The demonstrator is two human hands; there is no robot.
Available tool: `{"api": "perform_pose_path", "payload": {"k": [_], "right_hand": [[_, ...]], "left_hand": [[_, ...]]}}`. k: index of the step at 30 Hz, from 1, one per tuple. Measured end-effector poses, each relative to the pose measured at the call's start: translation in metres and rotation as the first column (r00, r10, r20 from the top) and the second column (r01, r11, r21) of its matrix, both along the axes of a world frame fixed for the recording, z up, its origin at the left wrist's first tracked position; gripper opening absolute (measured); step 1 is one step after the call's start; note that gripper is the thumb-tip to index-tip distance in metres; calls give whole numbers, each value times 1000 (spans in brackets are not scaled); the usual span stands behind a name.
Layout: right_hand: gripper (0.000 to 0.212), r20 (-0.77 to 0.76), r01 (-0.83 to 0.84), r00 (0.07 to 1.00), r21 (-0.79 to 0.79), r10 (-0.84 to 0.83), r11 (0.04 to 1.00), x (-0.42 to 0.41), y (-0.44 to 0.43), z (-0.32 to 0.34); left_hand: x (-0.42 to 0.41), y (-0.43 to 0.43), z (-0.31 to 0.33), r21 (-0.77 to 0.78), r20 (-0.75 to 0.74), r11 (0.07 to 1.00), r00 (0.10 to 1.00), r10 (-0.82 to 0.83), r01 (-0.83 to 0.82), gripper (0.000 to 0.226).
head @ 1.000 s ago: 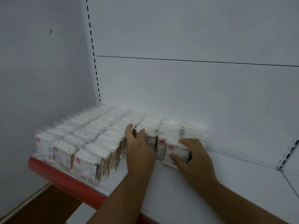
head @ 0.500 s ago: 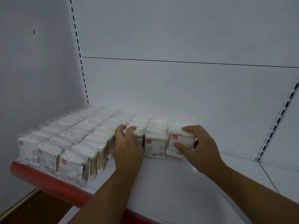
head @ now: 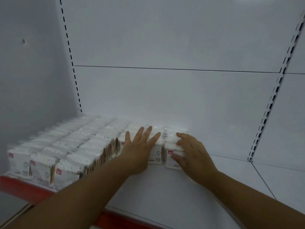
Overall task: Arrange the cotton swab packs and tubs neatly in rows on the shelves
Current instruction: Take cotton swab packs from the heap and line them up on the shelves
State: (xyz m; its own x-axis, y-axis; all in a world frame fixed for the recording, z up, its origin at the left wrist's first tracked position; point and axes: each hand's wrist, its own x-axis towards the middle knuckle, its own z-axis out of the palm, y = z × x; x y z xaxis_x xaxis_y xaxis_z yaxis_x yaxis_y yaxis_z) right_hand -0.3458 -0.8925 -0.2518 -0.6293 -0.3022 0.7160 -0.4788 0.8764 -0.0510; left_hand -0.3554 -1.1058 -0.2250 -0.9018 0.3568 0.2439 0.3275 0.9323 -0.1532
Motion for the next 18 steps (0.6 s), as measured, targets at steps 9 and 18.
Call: {"api": "perform_pose_path", "payload": {"k": [9, 18], "right_hand": [[70, 244, 259, 910, 301, -337, 918, -9, -13, 4], [95, 266, 232, 908, 325, -324, 917, 10, -17, 21]], "left_hand": [[-13, -6, 10, -230, 124, 971, 992, -30, 58, 88], [-16, -9, 25, -235, 226, 968, 973, -37, 91, 96]]}}
